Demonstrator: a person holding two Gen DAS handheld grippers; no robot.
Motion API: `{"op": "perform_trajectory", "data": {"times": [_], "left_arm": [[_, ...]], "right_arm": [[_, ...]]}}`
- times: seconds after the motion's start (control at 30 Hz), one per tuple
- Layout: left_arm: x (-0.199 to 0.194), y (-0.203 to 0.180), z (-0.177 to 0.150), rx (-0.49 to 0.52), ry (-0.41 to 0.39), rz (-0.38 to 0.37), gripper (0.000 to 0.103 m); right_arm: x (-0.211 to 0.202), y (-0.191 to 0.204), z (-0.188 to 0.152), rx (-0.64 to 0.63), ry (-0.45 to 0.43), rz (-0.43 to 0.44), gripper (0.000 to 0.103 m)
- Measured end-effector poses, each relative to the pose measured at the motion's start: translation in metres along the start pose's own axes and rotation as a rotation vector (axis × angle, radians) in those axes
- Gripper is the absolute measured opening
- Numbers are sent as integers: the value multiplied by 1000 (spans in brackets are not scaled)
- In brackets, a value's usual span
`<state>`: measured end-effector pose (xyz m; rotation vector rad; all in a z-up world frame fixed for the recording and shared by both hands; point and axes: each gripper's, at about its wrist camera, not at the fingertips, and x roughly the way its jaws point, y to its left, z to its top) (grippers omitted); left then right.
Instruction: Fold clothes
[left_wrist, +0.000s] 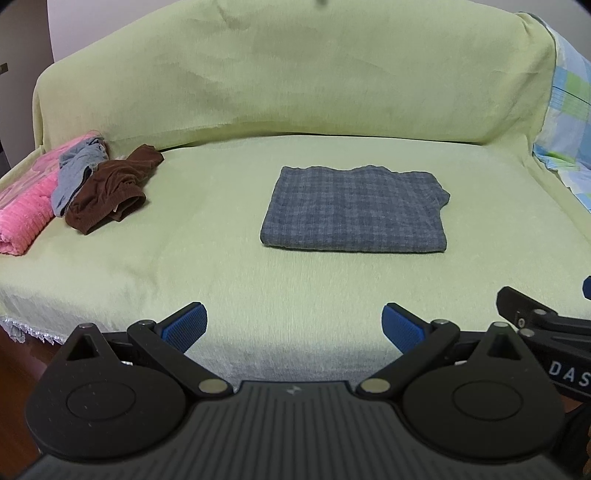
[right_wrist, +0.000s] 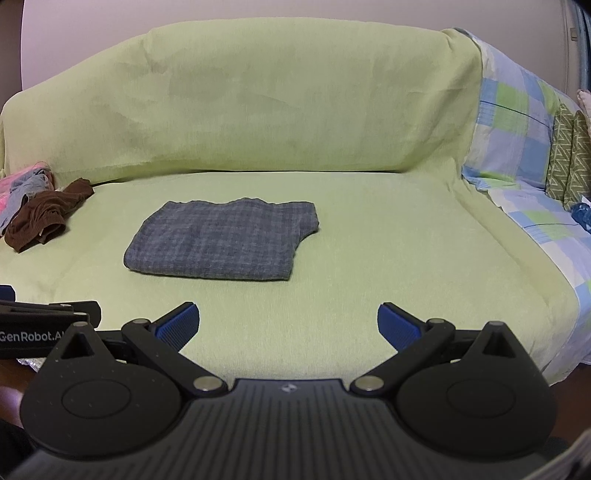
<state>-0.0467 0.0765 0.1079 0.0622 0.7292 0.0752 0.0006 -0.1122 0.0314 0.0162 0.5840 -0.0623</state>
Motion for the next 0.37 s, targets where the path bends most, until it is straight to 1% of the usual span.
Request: {"op": "perform_trajectory", "data": {"times": [0.2, 0.37], "left_arm": [[-2, 7, 1, -18, -6, 0, 102], [-1, 11, 1, -24, -6, 26, 102]], "right_arm": [[2, 3, 2, -7, -5, 2, 102], [2, 3, 3, -5, -8, 5, 102]]}}
